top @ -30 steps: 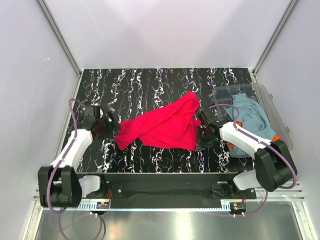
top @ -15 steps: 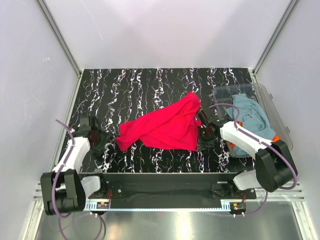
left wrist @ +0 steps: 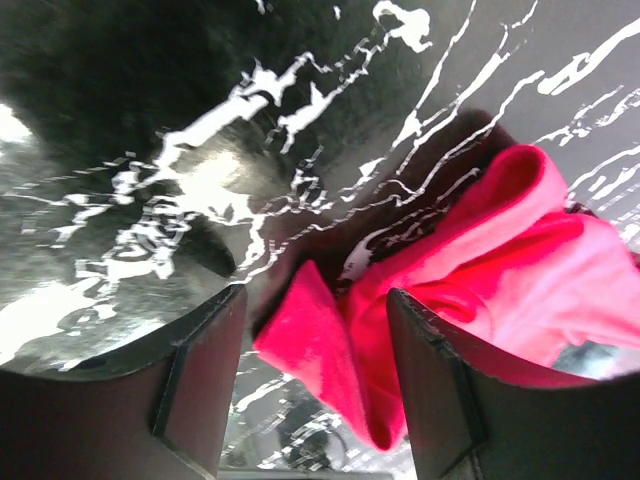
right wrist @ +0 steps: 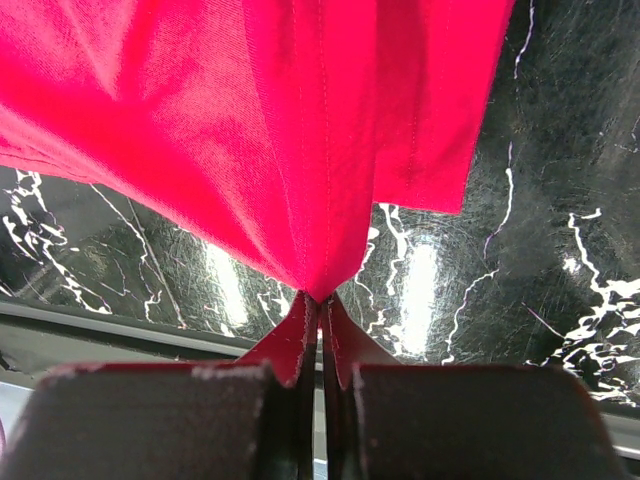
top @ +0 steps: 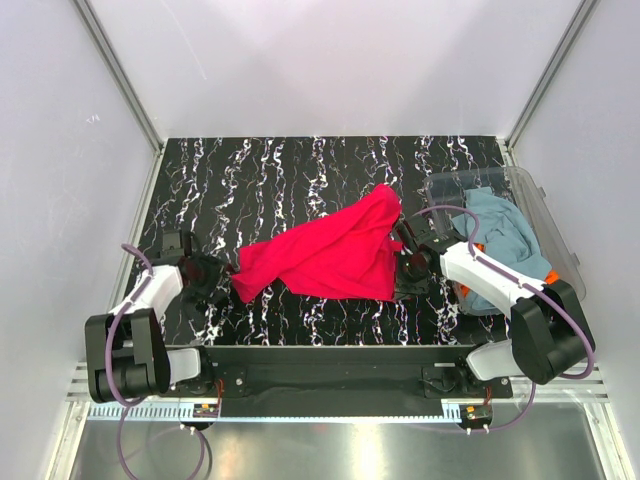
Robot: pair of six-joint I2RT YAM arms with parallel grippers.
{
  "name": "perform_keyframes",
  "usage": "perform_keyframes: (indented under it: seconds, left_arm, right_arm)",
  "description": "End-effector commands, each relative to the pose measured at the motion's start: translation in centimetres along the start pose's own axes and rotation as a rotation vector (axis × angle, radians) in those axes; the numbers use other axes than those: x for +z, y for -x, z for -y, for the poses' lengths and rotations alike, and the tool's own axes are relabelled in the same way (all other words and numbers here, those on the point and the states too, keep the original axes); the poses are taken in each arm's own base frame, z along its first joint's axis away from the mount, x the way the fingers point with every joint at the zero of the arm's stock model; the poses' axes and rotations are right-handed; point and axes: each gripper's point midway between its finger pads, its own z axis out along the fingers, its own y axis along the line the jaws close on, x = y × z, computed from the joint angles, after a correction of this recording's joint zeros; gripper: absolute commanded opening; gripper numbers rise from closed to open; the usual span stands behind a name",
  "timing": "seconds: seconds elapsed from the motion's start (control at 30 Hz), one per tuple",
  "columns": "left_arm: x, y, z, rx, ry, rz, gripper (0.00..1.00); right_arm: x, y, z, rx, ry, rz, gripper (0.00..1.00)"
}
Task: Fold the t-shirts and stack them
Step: Flatten the tshirt out
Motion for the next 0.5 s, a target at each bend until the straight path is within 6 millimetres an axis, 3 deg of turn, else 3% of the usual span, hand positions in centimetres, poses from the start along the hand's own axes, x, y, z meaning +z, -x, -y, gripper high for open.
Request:
perform_keyframes:
  seconds: [0.0,0.27,0.47]
  left_arm:
    - [0.2,-1.1,1.2,-0.07,-0.06,-0.076,0.62]
    - [0.8,-2.8,-0.3,-0.235,0.022,-0.159,0.65]
    - [1.1,-2.1,-0.5,-0.287,0.045,-0.121,0.57]
  right_arm:
    - [-0.9,0.8,-0.7,-0.019,0.033,0.029,0.0]
    - [-1.0,0.8,-0.7,-0.02,0.04,0.031,0.0]
    - [-1.0,0.9,-0.9,-0.018,0.046,0.034,0.0]
